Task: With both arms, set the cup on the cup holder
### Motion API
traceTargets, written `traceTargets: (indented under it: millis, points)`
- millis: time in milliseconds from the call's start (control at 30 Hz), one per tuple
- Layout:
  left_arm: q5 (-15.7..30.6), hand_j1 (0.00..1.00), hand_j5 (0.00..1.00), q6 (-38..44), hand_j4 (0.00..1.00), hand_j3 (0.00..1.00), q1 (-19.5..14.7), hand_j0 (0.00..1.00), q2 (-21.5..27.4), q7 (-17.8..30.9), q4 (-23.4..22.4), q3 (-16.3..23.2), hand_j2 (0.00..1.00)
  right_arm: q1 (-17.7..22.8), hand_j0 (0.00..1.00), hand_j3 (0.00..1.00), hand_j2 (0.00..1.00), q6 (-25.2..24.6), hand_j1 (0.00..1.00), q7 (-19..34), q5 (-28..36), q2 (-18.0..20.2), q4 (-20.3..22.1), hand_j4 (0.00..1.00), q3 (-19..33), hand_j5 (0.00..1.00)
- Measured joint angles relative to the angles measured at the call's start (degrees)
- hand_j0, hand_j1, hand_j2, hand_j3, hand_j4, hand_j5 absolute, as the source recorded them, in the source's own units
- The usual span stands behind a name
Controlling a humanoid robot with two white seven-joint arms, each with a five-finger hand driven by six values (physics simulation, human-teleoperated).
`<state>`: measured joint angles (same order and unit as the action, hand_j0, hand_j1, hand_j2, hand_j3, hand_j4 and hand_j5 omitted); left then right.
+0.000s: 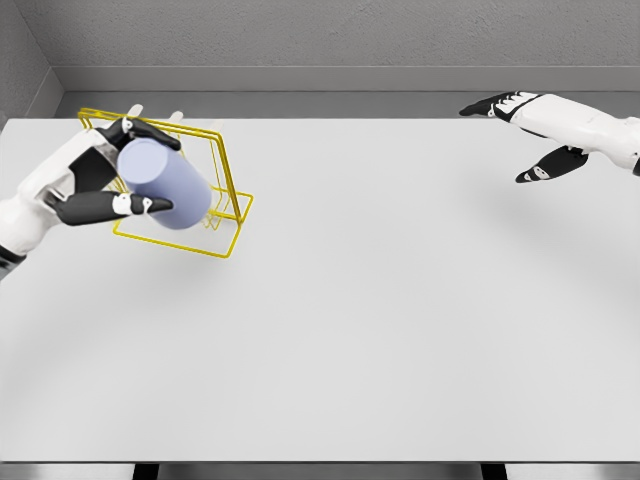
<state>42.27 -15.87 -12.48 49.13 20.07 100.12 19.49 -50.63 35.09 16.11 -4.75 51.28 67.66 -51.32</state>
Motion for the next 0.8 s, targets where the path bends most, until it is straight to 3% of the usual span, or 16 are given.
traceTargets:
  millis: [800]
  points:
    - [-0.69, 0.45, 0.45, 2.72, 0.45, 0.45, -1.32, 0.45, -2.74, -0.17, -1.15, -0.50, 0.45, 0.00, 1.00, 1.00, 1.00, 0.00, 1.00, 0.00, -0.04, 0.06, 0.00, 1.00, 0.00, 1.00]
